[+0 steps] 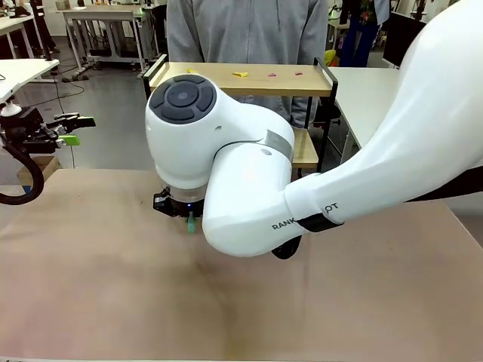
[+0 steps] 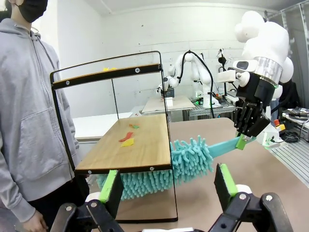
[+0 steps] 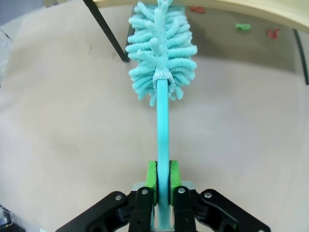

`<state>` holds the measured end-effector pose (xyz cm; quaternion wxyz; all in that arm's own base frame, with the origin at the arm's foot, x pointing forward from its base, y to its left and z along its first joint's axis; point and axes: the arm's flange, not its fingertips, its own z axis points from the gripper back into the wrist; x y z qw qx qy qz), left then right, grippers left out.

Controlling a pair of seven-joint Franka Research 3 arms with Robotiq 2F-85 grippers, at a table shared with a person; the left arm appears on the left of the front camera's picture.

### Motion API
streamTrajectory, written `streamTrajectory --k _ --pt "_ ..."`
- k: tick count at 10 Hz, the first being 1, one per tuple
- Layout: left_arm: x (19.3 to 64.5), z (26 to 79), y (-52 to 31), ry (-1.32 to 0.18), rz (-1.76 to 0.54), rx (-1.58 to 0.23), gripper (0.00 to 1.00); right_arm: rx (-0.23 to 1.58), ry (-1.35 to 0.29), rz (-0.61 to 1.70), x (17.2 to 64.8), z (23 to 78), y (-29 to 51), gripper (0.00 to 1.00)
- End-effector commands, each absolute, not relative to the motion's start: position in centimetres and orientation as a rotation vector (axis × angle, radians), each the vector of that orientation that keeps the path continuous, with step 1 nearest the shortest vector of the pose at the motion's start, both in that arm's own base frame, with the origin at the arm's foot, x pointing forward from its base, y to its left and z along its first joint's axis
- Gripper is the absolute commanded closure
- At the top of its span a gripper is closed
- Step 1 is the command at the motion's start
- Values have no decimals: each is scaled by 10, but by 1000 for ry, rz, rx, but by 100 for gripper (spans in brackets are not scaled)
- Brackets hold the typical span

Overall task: Clean the shelf.
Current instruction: Clean the specific section of the Shelf indicated by the human with the Duster.

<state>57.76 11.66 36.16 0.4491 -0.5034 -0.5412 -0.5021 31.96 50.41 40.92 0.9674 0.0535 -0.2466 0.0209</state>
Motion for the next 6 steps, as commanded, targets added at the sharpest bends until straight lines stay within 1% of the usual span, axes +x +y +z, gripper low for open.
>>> streamTrajectory --k 1,6 --pt "577 365 116 -1351 -1253 -1239 0 109 -568 -24 329 394 532 87" --pt "577 365 116 -1351 -1253 -1239 0 143 -593 -38 356 372 558 87"
